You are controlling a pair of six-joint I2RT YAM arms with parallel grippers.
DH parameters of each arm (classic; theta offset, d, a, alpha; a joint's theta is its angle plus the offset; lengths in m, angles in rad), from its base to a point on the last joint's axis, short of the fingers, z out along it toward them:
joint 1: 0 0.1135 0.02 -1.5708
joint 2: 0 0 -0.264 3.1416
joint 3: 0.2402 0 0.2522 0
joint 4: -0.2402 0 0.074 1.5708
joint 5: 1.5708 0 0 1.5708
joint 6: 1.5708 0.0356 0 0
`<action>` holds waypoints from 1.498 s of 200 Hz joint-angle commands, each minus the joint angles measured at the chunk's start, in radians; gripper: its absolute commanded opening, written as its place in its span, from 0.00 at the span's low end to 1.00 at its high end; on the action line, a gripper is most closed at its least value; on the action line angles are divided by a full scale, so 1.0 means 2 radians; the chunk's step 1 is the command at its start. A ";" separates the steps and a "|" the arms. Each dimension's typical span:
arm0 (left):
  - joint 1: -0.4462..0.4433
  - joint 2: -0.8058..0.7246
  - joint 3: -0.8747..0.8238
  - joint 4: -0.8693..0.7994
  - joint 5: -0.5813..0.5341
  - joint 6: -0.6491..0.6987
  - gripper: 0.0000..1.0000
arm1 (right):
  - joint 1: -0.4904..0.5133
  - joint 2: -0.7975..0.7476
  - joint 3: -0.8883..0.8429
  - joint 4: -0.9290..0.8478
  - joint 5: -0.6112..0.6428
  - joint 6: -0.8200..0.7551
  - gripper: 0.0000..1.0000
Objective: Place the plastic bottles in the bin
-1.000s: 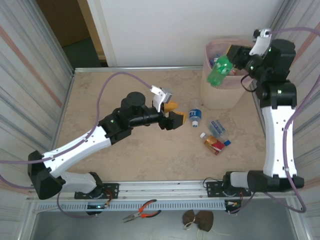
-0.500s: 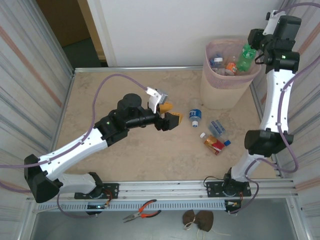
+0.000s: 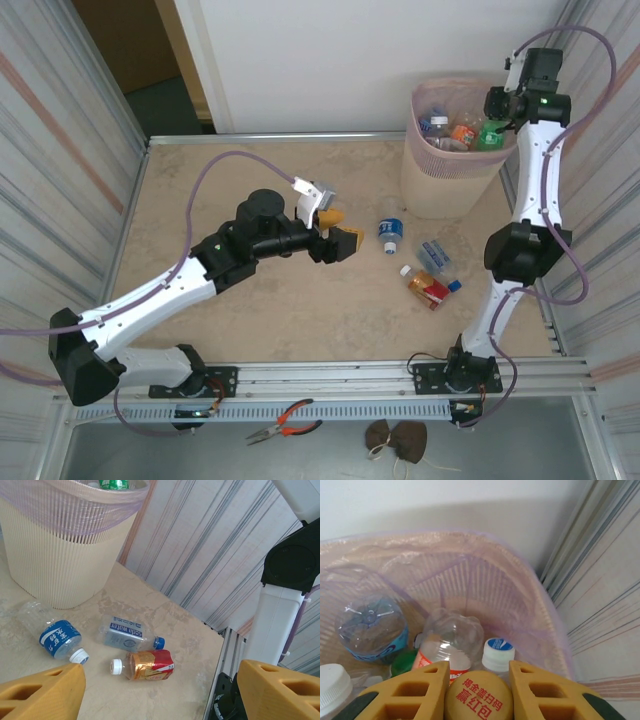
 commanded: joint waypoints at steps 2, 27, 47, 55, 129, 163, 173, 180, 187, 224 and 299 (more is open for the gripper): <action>0.003 -0.015 -0.009 0.010 0.001 -0.010 0.79 | 0.001 0.018 -0.007 -0.014 0.010 -0.016 0.29; 0.003 -0.016 -0.013 0.010 0.000 -0.013 0.79 | 0.005 0.030 -0.007 -0.014 0.009 -0.013 0.40; 0.003 -0.016 -0.013 0.009 0.000 -0.013 0.79 | 0.008 0.026 -0.003 -0.012 0.011 -0.012 0.50; 0.003 -0.017 -0.014 0.008 -0.001 -0.013 0.80 | 0.010 0.021 -0.001 -0.012 0.012 -0.012 0.54; 0.003 0.009 -0.006 -0.014 -0.005 -0.011 0.79 | 0.033 -0.063 -0.019 -0.016 0.010 -0.007 0.59; 0.003 0.049 0.015 -0.043 -0.024 -0.018 0.78 | 0.049 -0.132 -0.094 0.002 -0.003 0.007 0.59; 0.003 0.065 0.022 -0.049 -0.022 -0.018 0.78 | 0.054 -0.157 -0.124 0.013 -0.009 0.012 0.59; 0.003 0.078 0.032 -0.061 -0.024 -0.020 0.78 | 0.058 -0.174 -0.145 0.021 -0.012 0.016 0.59; 0.003 0.091 0.041 -0.073 -0.026 -0.024 0.78 | 0.062 -0.192 -0.167 0.030 -0.017 0.018 0.60; 0.003 0.178 0.105 -0.131 -0.046 -0.047 0.78 | 0.065 -0.274 -0.276 0.061 -0.029 0.037 0.60; 0.003 0.370 0.254 -0.196 -0.078 -0.101 0.78 | 0.059 -0.388 -0.401 0.070 -0.035 0.048 0.60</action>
